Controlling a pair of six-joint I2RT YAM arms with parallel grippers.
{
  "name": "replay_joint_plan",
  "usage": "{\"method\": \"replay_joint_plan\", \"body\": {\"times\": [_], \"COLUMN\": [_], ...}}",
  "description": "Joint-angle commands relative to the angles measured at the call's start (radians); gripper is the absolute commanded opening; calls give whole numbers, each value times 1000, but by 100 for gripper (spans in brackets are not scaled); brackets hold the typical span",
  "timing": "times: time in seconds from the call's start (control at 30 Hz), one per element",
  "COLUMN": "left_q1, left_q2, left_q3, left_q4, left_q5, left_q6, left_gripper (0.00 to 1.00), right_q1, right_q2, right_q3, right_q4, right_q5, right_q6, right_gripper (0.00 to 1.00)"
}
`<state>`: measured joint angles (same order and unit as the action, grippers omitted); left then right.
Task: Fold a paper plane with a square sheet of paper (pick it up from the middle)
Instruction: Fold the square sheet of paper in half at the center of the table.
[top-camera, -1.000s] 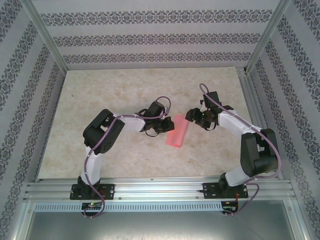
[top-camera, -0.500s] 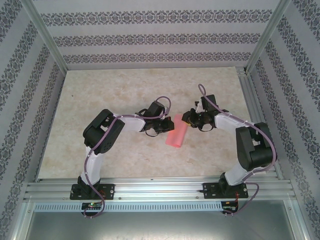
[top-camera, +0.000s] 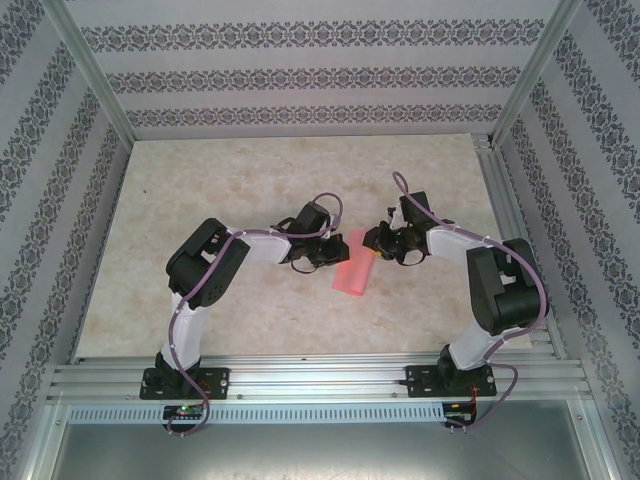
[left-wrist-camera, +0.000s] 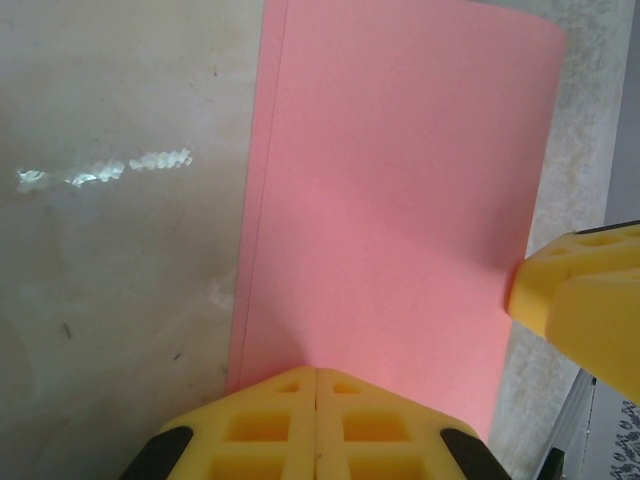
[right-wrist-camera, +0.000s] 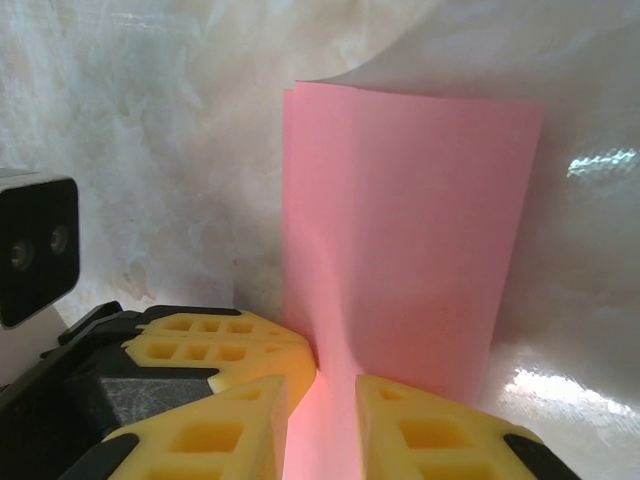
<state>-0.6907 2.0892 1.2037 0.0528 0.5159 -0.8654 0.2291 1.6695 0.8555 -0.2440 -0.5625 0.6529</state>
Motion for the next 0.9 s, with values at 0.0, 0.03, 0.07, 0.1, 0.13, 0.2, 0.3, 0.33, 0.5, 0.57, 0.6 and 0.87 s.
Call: {"method": "replay_joint_plan", "body": {"times": [0.0,0.03,0.07,0.1,0.13,0.2,0.3,0.33,0.5,0.57,0.6,0.87], "left_q1": [-22,-22,-24,-23,-23,-23,-23,-24,-24,-25,-24,-24], "left_q2": [5,5,3,3,3,8,21,25,32,32,34,42], "left_q3": [15,16,16,16,17,25,29,28,20,17,17,23], "left_q4": [5,5,6,5,3,-19,-18,-15,-12,-11,-11,-18], "left_q5": [16,19,18,18,17,4,8,9,6,4,3,2], "left_q6": [11,11,11,12,14,27,24,23,22,22,22,25], "left_gripper": [9,9,9,9,9,9,9,9,9,9,9,8], "right_q1": [10,10,11,12,11,11,10,11,10,10,9,15], "right_q2": [31,34,35,38,39,44,53,54,66,78,87,-12], "right_q3": [14,14,14,17,16,17,20,23,13,11,13,14], "right_q4": [-26,-26,-29,-35,-37,-32,-48,-62,-85,-89,-96,-115], "right_q5": [15,16,22,29,34,30,45,61,108,119,125,95], "right_q6": [-35,-36,-39,-43,-44,-47,-50,-53,-60,-66,-68,-73], "right_gripper": [25,25,25,25,26,26,26,26,26,26,26,32]}}
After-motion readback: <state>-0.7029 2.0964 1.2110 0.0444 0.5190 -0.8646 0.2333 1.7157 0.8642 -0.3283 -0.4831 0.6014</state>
